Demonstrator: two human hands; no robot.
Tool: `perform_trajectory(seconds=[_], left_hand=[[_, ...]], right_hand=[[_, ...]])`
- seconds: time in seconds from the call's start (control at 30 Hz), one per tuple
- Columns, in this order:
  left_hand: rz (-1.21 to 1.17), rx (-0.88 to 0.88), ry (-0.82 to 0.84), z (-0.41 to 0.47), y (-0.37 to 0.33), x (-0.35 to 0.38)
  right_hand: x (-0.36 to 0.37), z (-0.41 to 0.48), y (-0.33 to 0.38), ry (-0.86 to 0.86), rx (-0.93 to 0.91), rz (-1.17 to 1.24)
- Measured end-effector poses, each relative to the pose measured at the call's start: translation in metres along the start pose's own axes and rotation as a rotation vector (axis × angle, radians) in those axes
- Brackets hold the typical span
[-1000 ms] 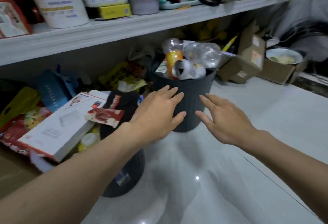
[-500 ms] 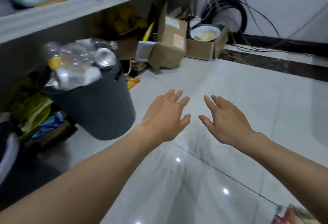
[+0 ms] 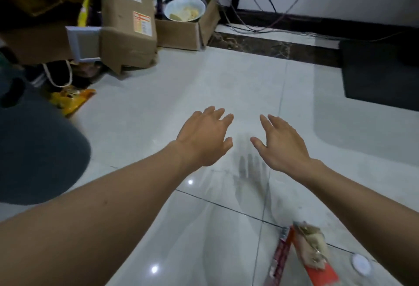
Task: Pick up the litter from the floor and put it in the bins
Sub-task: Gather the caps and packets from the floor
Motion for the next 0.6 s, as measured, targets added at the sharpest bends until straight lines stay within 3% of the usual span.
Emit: perform_trajectory(seconds=[0.4,0.6], left_hand=[[-0.086,0.43,0.052,0.046,-0.143,0.068],[-0.082,0.586,0.117,0.032,-0.185,0.098]], right_hand=[[0.014,-0.119,-0.136,0.077,0.478,-0.011],[0.039,-0.184,-0.159,0.167,0.631,0.073]])
Point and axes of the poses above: each hand's wrist, its own z-axis towards the middle knuckle, its own x-axis out of the palm, y = z × x, the point moved 2 cm from there along z, towards the middle knuckle
